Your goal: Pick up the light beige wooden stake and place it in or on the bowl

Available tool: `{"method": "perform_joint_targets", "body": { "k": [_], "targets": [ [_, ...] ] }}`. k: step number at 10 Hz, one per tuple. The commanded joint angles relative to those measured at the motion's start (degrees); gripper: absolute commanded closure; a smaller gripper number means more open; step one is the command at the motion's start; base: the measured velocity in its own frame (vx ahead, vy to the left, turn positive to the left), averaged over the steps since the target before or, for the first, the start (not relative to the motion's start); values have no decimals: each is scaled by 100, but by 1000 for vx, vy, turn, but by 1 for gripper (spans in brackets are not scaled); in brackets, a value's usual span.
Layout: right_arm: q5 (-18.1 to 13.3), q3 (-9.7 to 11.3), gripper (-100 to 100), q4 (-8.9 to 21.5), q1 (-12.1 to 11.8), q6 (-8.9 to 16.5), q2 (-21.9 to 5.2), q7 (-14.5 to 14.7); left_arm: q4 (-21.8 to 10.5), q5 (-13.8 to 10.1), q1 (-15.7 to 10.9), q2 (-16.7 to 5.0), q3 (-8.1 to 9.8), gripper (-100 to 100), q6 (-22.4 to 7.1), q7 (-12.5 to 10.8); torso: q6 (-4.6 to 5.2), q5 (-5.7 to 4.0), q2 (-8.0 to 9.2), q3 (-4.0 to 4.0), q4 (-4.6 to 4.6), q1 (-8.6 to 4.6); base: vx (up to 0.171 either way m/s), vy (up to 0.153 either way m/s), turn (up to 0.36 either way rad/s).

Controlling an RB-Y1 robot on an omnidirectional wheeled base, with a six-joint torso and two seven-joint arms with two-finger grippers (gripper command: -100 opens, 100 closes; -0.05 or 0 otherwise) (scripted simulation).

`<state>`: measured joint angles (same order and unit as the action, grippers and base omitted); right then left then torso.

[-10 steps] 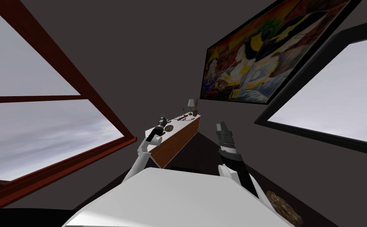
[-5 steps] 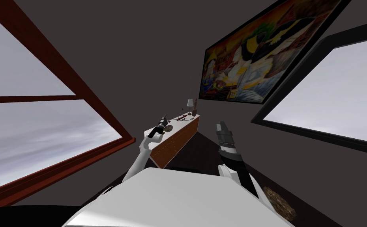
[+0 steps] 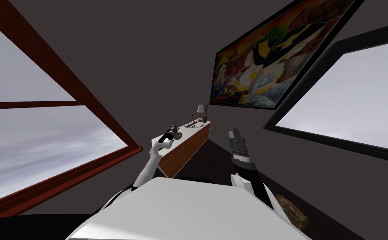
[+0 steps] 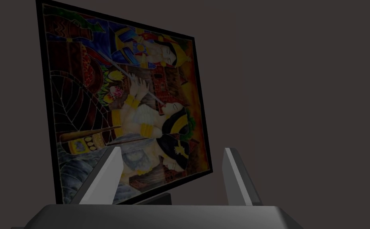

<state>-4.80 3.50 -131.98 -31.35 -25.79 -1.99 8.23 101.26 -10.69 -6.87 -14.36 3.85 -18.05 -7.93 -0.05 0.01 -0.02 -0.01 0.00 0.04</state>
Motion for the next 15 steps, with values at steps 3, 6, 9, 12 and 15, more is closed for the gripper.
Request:
{"method": "perform_joint_targets", "body": {
  "k": [3,6,9,12,15],
  "targets": [
    [0,0,0,0,0,0,0,0,-236,-106,-186,-73,74,-100,-551,-120,0,0,-2,-1,0,2,2,8,-29],
    [0,0,0,0,0,0,0,0,-526,-189,-385,-122,144,-100,-987,-226,0,0,-2,-1,-1,1,4,7,-26],
    [0,0,0,0,0,0,0,0,-817,-267,-574,-173,218,-100,-1419,-328,0,0,-4,-2,-1,2,9,9,-20],
    [0,0,0,0,0,0,0,0,-1106,-341,-752,-225,296,-100,-1845,-425,-1,0,-6,-4,-2,2,13,8,-14],
    [0,0,0,0,0,0,0,0,-1393,-411,-918,-279,378,-100,-2262,-517,-1,1,-8,-5,-2,2,15,8,-9]
  ]
}}
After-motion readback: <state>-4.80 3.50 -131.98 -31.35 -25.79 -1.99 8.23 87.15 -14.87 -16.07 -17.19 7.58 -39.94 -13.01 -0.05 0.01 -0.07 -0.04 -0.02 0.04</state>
